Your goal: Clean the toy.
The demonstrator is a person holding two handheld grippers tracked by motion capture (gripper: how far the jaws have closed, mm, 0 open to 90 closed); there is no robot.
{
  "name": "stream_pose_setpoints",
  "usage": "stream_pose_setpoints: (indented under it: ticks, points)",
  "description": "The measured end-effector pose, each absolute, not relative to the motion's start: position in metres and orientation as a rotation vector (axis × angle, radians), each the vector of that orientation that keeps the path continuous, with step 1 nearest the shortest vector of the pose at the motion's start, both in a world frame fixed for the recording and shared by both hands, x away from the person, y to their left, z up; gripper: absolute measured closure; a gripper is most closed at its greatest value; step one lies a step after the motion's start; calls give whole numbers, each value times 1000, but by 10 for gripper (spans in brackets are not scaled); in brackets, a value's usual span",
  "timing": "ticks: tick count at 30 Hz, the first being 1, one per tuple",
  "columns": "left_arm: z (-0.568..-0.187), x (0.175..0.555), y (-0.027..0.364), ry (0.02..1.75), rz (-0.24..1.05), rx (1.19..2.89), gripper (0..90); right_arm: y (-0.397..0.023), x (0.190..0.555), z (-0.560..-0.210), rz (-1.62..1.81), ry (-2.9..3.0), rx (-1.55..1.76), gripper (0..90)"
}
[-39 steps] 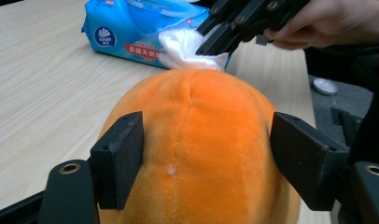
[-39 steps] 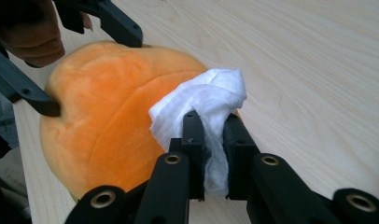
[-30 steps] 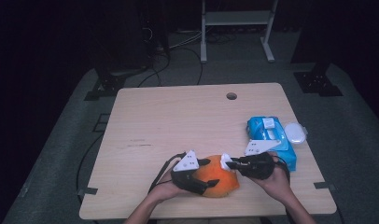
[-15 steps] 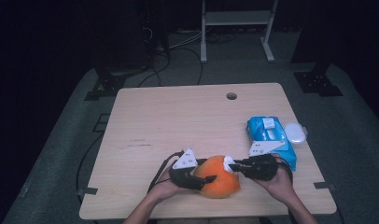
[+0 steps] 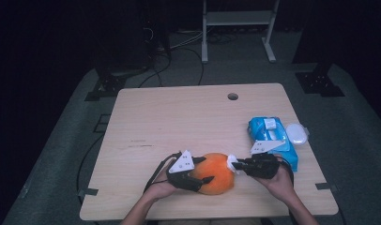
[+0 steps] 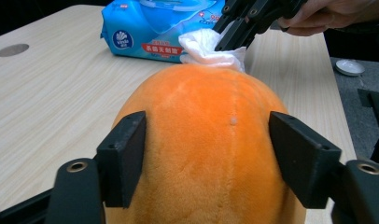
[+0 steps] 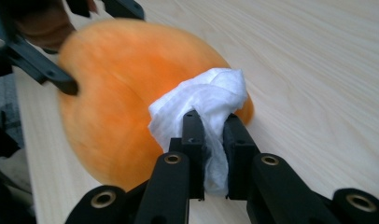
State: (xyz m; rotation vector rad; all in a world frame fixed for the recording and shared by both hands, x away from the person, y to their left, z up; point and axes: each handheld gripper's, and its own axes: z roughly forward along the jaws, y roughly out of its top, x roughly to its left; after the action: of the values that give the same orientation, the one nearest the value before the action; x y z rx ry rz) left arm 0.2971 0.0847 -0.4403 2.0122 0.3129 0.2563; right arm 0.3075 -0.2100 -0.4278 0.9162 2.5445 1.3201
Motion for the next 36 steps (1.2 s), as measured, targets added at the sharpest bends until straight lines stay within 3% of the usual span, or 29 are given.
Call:
stream_pose_setpoints:
  ticks: [15, 25, 31, 33, 36]
  points:
    - [-446, 304, 97, 352, 212, 2007, 282, -210, 311, -435, 1267, 2570, 956, 806]
    - [-440, 292, 79, 230, 261, 2035, 274, -196, 300, -411, 1366, 2534, 833, 806]
    - [-435, 301, 89, 369, 219, 1997, 120, -201, 303, -420, 1332, 2558, 860, 806]
    - [-439, 304, 90, 398, 172, 1998, 155, -204, 303, -420, 1338, 2558, 872, 806]
    - [-440, 300, 83, 357, 208, 2017, 220, -199, 298, -413, 1346, 2546, 841, 807]
